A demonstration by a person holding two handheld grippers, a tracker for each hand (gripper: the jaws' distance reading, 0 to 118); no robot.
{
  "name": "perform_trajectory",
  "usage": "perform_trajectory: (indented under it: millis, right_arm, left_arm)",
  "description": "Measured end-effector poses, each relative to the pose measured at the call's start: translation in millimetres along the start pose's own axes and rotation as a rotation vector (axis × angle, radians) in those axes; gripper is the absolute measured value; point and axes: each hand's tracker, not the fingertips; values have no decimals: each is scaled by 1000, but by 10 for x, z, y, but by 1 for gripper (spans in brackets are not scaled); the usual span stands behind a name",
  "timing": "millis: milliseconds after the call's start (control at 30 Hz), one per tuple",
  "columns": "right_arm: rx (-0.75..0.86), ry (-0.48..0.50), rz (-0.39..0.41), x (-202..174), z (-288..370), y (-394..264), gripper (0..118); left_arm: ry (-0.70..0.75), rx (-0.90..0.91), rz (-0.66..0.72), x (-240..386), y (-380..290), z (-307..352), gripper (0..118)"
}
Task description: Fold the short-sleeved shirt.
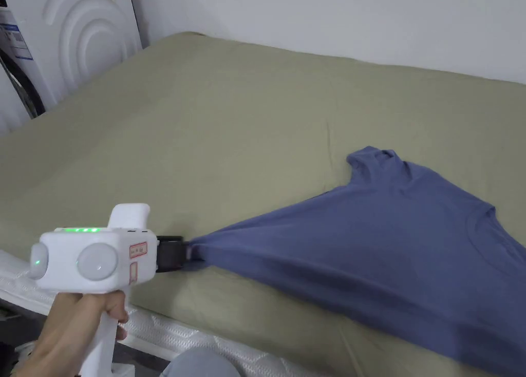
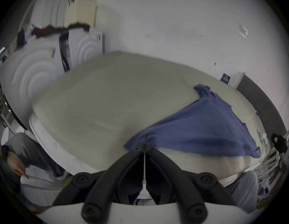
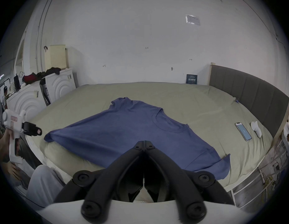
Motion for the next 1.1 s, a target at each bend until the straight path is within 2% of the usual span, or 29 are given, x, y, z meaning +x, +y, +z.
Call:
perform_trajectory:
  millis: [33, 67, 100, 167, 233, 333, 367, 400, 433, 467, 500, 533, 567, 633, 867, 1100]
  right_arm:
    - [-10, 6, 0, -10, -19, -10, 1]
    - [-16, 13, 2, -16, -30, -23, 1]
    - [-24, 18, 10, -24, -42, -39, 1]
    - [-38, 21, 23, -64, -81, -43, 1]
    - [-50, 26, 22, -64, -107, -69, 1]
    - [-66, 34, 21, -83, -143, -97, 1]
    - [-73, 38, 20, -76, -152, -108, 1]
    - [-78, 38, 19, -84, -166, -116, 1]
    - [-83, 36, 16, -77, -173, -126, 1]
    - [-91, 38, 13, -60, -175, -133, 1]
    - [-97, 38, 9, -36, -175, -143, 1]
    - [-101, 35, 4, -28, -178, -146, 1]
    - [-105, 36, 1, -9, -185, -150, 1]
    - [-117, 33, -8, 33, -213, -153, 1]
    - [-137, 25, -30, 187, -454, -19, 1]
    - [-205, 42, 33, 294, -1329, 387, 1]
  left_arm:
    - [-15, -28, 16, -8, 30, -122, 114]
    - [-49, 70, -2, -11, 80, -120, 117]
    - [-7, 10, 7, 1, 142, -213, 113]
    - [5, -23, 0, 46, 266, -357, 113]
    - [32, -48, -14, 67, 108, -417, 113]
    - [85, -124, -84, 152, 118, -617, 109]
    - [101, -150, -117, 183, 103, -650, 102]
    - [135, -152, -161, 234, 61, -676, 90]
    - [123, -143, -162, 264, 30, -657, 87]
    - [119, -117, -150, 264, 34, -598, 73]
    - [63, -116, -140, 272, 62, -527, 29]
    - [41, -86, -131, 285, 73, -468, 0]
    - [-12, -59, -109, 294, 74, -446, 0]
    - [51, -126, -173, 405, 148, -463, 0]
    - [27, -70, -140, 344, 105, -470, 0]
    - [12, -57, -141, 323, 20, -410, 0]
